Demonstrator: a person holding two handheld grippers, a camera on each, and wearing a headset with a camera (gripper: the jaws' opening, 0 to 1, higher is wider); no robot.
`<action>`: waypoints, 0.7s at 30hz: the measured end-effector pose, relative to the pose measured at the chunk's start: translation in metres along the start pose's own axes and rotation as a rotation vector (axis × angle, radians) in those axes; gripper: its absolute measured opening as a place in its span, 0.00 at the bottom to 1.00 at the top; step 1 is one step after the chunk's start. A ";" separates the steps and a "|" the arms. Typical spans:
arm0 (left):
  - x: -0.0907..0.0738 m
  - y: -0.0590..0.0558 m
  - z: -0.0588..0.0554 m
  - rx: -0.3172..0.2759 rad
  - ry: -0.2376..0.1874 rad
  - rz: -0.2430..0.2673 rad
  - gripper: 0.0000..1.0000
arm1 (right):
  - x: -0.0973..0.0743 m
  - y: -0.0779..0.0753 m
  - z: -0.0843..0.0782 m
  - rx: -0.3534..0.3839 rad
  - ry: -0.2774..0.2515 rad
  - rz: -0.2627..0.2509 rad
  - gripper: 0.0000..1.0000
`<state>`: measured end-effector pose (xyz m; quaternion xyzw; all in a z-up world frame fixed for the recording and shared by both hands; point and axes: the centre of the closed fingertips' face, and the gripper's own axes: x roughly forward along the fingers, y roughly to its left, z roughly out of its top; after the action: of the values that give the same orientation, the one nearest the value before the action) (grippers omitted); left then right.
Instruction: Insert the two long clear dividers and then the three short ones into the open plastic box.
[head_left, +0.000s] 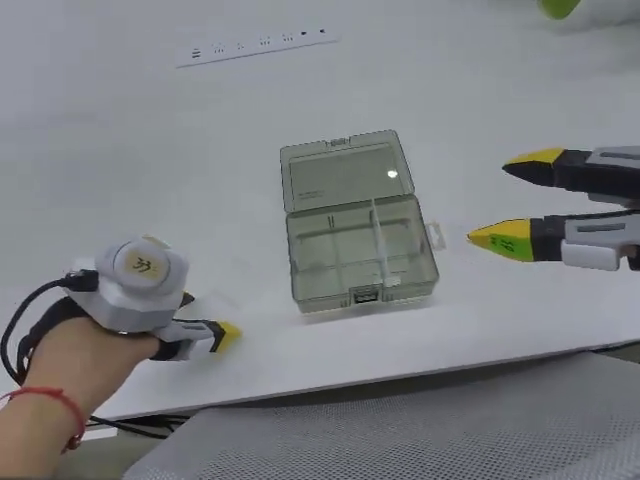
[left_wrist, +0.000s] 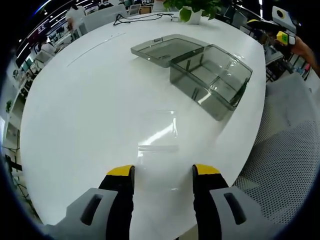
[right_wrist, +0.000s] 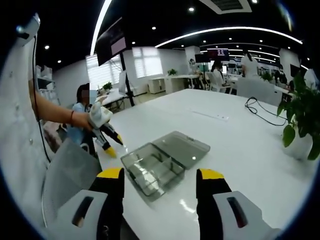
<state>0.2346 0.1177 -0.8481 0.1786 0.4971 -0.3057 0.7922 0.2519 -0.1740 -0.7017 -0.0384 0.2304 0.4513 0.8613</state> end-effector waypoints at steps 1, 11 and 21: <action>0.000 0.000 0.000 -0.005 0.003 0.000 0.46 | 0.000 -0.003 -0.001 -0.001 0.001 0.000 0.59; 0.005 0.006 0.001 0.006 0.042 0.017 0.43 | -0.003 -0.011 -0.005 -0.021 0.009 -0.010 0.58; 0.006 0.009 0.002 -0.008 0.086 0.022 0.38 | -0.009 -0.017 -0.006 -0.018 -0.006 -0.032 0.58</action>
<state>0.2444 0.1215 -0.8526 0.1936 0.5299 -0.2871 0.7741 0.2583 -0.1926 -0.7058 -0.0484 0.2231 0.4396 0.8687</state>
